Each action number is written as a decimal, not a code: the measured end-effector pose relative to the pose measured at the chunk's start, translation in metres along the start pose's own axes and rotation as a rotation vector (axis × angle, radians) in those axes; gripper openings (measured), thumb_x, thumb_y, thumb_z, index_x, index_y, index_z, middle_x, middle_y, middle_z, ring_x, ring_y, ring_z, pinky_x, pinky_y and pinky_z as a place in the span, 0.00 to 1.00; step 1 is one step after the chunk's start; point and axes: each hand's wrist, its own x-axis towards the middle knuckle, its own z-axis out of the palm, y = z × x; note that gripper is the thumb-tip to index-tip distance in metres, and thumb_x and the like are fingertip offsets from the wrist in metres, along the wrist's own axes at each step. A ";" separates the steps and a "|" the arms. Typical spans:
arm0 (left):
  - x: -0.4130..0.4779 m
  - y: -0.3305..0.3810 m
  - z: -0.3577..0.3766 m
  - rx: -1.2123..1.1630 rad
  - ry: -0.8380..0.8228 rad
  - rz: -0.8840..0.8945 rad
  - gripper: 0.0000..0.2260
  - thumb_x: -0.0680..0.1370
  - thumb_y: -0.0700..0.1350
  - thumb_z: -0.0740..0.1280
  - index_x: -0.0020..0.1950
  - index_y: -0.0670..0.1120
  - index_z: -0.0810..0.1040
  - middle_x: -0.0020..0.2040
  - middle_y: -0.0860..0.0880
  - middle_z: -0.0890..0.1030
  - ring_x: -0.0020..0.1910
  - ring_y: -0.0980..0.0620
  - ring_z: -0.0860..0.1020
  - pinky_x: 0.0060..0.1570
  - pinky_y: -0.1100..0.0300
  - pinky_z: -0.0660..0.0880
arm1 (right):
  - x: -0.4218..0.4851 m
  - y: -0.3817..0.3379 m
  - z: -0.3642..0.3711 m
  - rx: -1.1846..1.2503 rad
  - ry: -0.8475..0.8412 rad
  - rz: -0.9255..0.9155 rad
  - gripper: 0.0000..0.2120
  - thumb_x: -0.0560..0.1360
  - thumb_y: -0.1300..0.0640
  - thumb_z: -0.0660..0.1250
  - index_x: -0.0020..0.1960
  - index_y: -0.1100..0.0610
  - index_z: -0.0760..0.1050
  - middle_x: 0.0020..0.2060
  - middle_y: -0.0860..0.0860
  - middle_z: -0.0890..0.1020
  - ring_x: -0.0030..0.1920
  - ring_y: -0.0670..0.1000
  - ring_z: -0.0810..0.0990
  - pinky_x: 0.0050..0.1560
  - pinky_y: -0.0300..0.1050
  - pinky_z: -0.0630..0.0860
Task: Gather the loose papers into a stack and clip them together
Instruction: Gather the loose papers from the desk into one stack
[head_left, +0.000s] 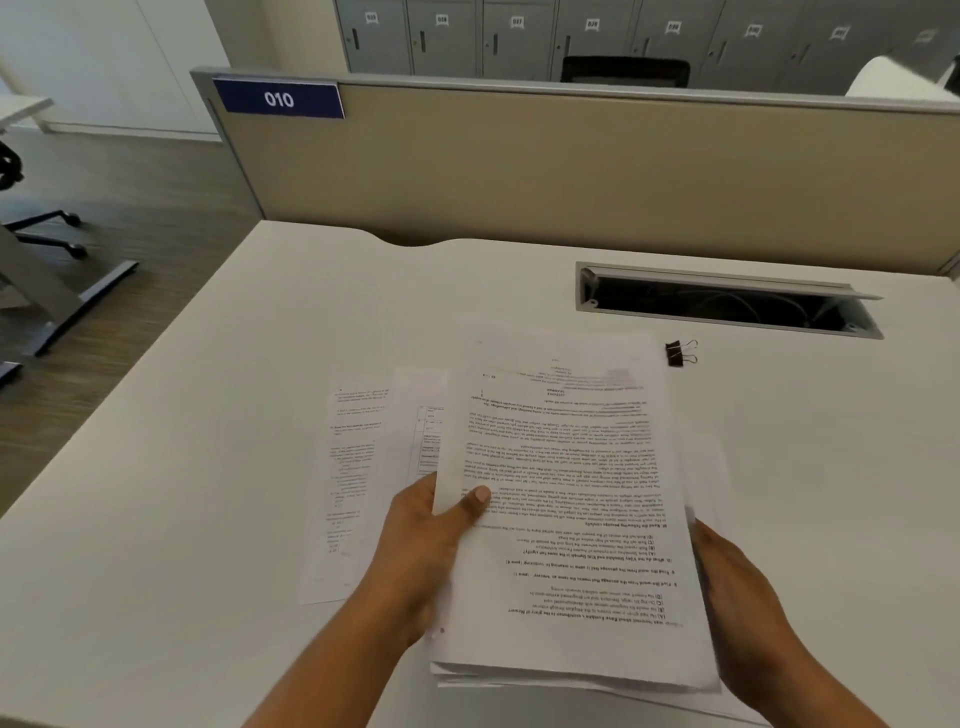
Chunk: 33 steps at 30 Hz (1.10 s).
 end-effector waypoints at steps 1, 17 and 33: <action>0.000 0.000 0.000 -0.005 0.009 0.002 0.08 0.80 0.41 0.69 0.57 0.47 0.83 0.51 0.49 0.89 0.48 0.46 0.88 0.50 0.47 0.85 | 0.001 0.000 -0.001 0.052 0.008 0.027 0.16 0.82 0.45 0.55 0.50 0.46 0.81 0.39 0.40 0.87 0.41 0.40 0.86 0.42 0.38 0.79; 0.029 -0.025 -0.041 0.385 0.364 0.157 0.13 0.82 0.55 0.63 0.60 0.49 0.79 0.52 0.54 0.84 0.51 0.49 0.84 0.49 0.56 0.80 | 0.008 0.015 -0.013 0.117 0.094 0.032 0.07 0.77 0.62 0.65 0.52 0.59 0.82 0.43 0.55 0.88 0.40 0.53 0.88 0.34 0.42 0.83; 0.051 -0.047 -0.063 1.012 0.389 -0.103 0.36 0.67 0.54 0.81 0.66 0.44 0.66 0.65 0.44 0.72 0.61 0.43 0.77 0.54 0.51 0.77 | 0.001 0.006 -0.016 0.007 0.200 0.042 0.04 0.76 0.58 0.68 0.47 0.56 0.81 0.29 0.40 0.85 0.40 0.50 0.81 0.48 0.44 0.74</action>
